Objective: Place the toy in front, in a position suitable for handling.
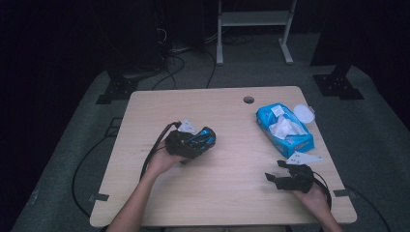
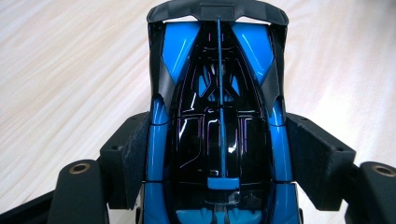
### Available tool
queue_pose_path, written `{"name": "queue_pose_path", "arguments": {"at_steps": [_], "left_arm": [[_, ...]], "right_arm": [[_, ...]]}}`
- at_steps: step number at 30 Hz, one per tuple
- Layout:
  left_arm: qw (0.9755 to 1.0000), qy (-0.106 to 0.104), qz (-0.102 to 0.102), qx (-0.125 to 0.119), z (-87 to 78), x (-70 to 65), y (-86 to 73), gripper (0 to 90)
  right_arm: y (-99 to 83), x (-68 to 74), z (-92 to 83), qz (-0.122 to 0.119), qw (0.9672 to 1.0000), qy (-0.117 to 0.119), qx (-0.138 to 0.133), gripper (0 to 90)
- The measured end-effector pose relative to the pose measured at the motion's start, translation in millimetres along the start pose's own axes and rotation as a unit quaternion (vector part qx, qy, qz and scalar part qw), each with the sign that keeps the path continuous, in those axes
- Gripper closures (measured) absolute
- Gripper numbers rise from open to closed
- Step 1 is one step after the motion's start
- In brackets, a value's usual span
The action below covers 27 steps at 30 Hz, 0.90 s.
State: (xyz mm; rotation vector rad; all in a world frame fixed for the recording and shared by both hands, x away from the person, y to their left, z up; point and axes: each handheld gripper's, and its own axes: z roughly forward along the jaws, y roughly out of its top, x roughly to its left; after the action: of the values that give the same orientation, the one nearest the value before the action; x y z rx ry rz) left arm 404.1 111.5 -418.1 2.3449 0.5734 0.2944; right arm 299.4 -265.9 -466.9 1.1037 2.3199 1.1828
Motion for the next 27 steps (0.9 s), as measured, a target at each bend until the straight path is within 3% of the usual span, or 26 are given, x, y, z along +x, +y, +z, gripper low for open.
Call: {"name": "queue_pose_path", "arguments": {"at_steps": [6,13,27], "left_arm": [[0.9991,-0.031,0.027,0.005,25.2,-24.3,17.7,27.5],[0.9976,-0.048,0.048,0.012,43.7,-40.7,28.6,27.5],[0.9947,-0.067,0.059,0.050,68.8,-47.2,21.2,27.4]], "right_arm": [[0.2,0.6,-3.4,0.004,0.9999,-0.002,-0.009,25.9],[0.0,-1.9,-7.3,0.008,0.9998,-0.003,-0.017,26.0],[3.2,-3.8,-12.4,0.005,0.9996,-0.015,-0.025,26.0]]}}
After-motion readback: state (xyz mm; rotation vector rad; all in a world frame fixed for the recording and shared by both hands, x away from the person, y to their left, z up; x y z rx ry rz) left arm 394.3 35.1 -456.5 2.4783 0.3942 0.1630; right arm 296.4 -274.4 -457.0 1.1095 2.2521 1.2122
